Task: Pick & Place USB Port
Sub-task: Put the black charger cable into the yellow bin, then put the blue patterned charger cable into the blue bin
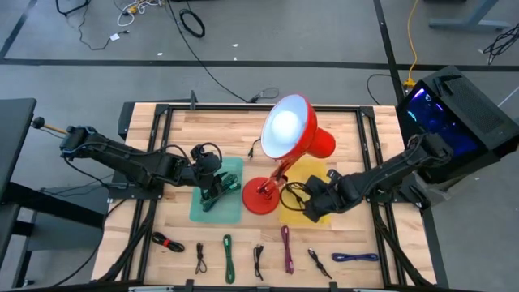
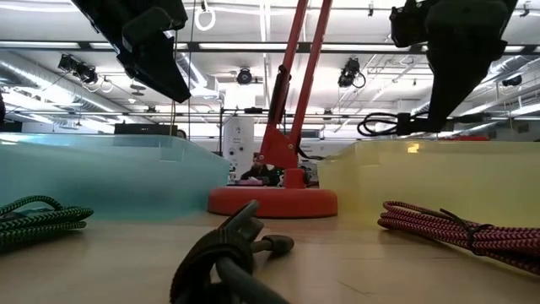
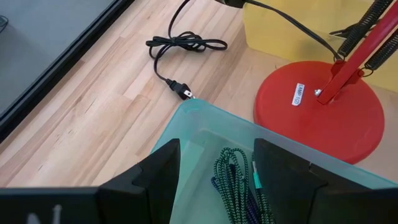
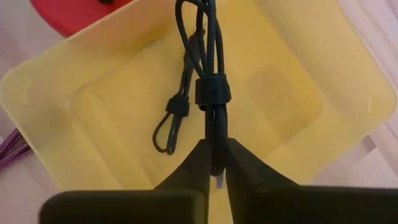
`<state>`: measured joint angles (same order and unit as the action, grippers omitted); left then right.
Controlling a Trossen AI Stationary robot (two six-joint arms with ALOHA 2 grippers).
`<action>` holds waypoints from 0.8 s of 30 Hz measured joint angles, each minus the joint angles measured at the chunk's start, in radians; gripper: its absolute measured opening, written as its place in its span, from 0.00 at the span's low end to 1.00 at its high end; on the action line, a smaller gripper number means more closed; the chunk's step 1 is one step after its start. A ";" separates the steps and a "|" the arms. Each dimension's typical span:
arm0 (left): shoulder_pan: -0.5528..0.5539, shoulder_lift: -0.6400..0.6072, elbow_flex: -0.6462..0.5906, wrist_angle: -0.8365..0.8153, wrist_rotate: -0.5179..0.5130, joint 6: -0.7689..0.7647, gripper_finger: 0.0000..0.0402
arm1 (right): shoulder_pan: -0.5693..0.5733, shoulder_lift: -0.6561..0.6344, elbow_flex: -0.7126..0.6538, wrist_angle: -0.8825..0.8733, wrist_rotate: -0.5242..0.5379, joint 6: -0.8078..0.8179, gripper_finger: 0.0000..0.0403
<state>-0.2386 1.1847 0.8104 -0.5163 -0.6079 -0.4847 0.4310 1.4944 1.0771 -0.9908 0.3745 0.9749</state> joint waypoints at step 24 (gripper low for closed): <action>0.000 0.000 0.000 -0.007 -0.005 0.001 0.53 | 0.013 -0.005 0.000 -0.086 0.134 0.042 0.36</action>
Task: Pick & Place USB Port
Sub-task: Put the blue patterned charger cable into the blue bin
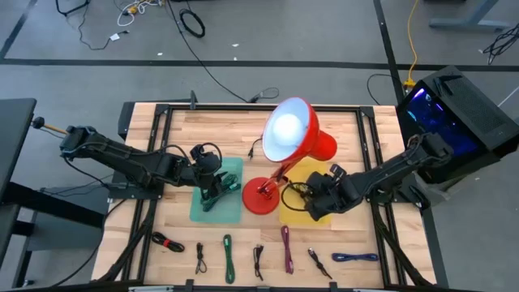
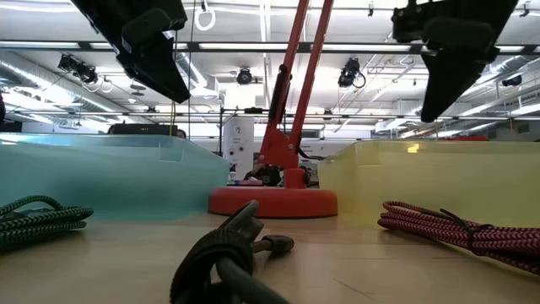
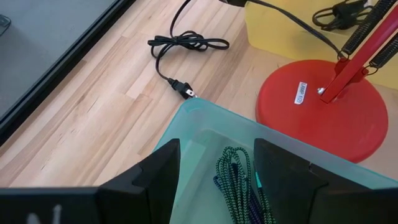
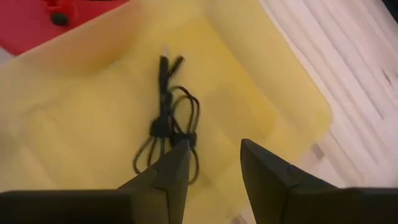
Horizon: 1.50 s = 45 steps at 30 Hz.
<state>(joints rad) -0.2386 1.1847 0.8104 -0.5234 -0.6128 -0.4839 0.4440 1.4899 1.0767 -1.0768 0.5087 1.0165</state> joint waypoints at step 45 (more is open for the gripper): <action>0.000 0.000 0.000 -0.053 0.047 -0.003 0.53 | 0.674 -0.004 -0.317 0.546 -0.298 0.907 0.34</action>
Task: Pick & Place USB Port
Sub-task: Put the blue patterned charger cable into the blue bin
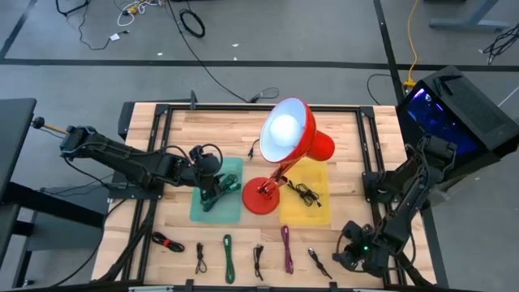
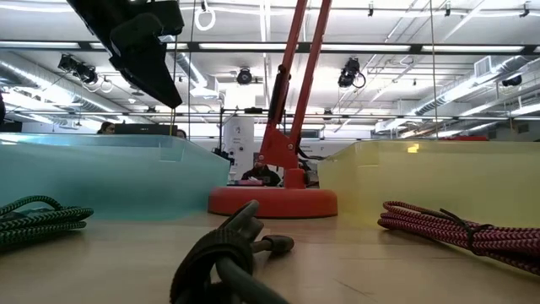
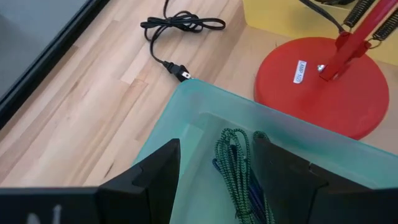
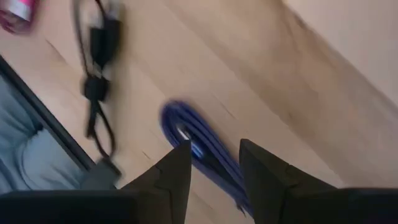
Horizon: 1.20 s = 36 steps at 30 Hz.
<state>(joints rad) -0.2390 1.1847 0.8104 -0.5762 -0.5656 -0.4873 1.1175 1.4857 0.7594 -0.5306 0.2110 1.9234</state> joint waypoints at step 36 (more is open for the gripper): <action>0.000 0.000 0.000 0.000 0.013 -0.027 0.52 | 0.049 0.159 0.004 0.046 -0.177 -0.054 0.18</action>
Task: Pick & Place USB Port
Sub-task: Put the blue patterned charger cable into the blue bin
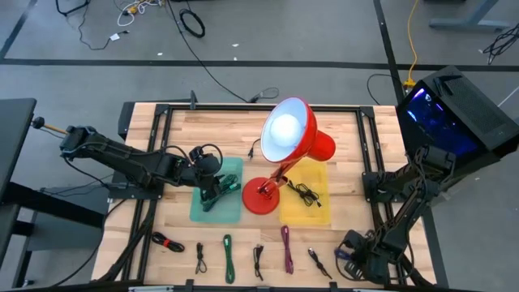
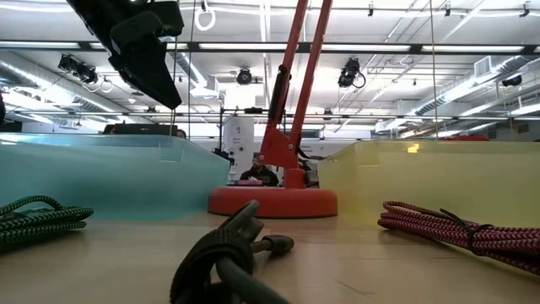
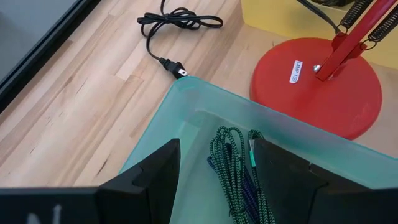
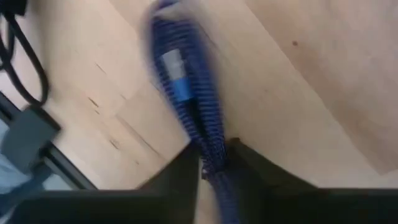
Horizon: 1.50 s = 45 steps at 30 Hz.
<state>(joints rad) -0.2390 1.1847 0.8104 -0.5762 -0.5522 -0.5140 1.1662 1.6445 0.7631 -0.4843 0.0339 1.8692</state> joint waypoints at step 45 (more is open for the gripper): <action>0.011 0.000 0.000 0.329 -0.027 0.212 0.52 | -0.430 -0.511 -0.010 -0.325 0.680 -0.656 0.00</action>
<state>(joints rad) -0.2278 1.1843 0.8104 -0.2477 -0.5789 -0.3017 0.7366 1.1332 0.7536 -0.8094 0.7142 1.2132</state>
